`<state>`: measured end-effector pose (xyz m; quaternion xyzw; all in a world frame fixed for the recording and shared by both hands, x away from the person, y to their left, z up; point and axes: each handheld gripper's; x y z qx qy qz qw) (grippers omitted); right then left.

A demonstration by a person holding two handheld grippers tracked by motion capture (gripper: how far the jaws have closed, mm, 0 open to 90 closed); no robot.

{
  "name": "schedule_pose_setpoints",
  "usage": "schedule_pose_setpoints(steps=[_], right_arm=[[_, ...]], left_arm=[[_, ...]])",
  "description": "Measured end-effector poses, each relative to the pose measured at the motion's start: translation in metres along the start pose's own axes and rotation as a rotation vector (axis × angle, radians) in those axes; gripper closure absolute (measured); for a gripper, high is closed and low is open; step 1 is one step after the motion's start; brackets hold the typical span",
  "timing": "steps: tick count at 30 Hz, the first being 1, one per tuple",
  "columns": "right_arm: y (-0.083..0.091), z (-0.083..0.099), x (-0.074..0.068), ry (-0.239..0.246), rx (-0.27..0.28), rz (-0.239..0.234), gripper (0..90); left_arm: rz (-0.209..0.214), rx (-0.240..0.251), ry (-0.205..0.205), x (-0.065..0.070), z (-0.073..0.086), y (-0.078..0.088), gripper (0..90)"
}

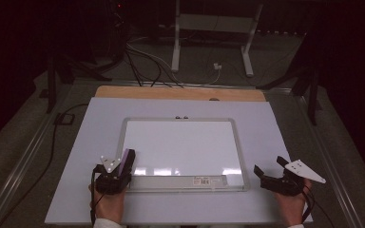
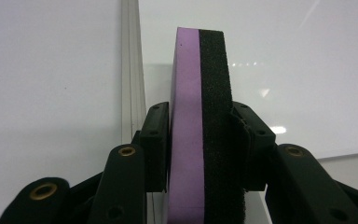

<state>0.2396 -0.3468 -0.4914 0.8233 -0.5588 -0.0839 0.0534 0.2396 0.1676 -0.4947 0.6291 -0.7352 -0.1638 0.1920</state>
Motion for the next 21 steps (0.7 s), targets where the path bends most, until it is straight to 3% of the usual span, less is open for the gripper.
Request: schedule_pose_setpoints(steps=[2,5,10,16,21], right_arm=[[0.0,0.0,0.0,-0.001,0.001,0.0,0.3],[0.0,0.0,0.0,0.0,0.001,0.0,0.3],[0.001,-0.001,0.0,-0.002,0.01,0.002,0.3],[0.003,-0.001,0.0,0.003,0.022,-0.007,0.3],[0.003,-0.002,-0.003,0.011,0.031,-0.019,0.3]], left_arm=[[0.008,0.004,0.013,-0.002,0.0,-0.001,58.7],[0.028,0.026,0.021,-0.004,-0.002,-0.005,41.0],[0.099,0.125,-0.034,-0.013,-0.016,-0.002,24.1],[0.179,0.236,-0.086,-0.039,-0.032,0.006,12.5],[0.221,0.283,-0.081,-0.062,-0.036,0.006,1.8]])
Point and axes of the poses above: each handheld gripper's, and its own axes: y roughly backward along the jaws, z roughly out of its underside, x roughly to its right, and after that the axes turned 13 degrees about x, right-handed
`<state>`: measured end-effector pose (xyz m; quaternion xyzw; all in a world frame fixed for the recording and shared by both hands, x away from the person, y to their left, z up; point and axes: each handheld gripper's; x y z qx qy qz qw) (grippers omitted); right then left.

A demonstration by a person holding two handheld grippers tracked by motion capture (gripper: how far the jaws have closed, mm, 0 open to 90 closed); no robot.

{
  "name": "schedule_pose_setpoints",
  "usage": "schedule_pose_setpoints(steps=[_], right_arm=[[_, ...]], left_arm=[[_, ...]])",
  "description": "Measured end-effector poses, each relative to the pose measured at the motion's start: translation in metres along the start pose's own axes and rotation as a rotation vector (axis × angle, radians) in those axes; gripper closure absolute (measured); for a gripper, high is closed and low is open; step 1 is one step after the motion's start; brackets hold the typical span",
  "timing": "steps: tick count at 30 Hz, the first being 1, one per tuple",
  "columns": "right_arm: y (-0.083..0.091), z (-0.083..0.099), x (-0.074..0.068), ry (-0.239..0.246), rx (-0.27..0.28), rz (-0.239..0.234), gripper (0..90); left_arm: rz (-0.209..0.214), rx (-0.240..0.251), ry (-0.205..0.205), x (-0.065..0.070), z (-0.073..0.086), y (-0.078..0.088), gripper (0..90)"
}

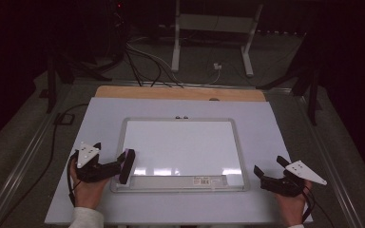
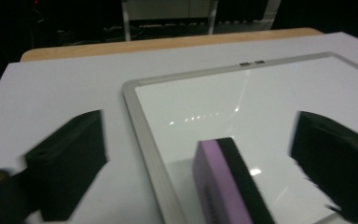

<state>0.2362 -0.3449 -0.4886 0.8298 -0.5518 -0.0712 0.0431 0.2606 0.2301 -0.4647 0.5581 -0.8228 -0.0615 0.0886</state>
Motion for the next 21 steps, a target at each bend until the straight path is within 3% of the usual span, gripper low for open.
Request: schedule_pose_setpoints(steps=[5,10,18,21], right_arm=[[0.001,-0.001,-0.001,0.005,0.009,-0.004,0.3],[0.002,-0.002,-0.001,0.007,0.024,-0.009,0.3],[0.004,-0.004,-0.003,0.013,0.033,-0.014,0.3],[0.004,-0.003,-0.003,0.012,0.032,-0.011,0.3]], left_arm=[[0.015,0.049,0.011,-0.018,0.002,0.007,0.6],[0.002,0.094,-0.001,-0.028,0.002,0.016,0.6],[0.002,0.072,-0.058,-0.026,0.007,0.018,0.6],[-0.004,0.076,-0.058,-0.026,0.007,0.02,0.6]])
Point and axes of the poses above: each handheld gripper's, and its own axes: y roughly backward along the jaws, z roughly out of its underside, x roughly to its right, and after that the axes turned 13 degrees about x, right-handed
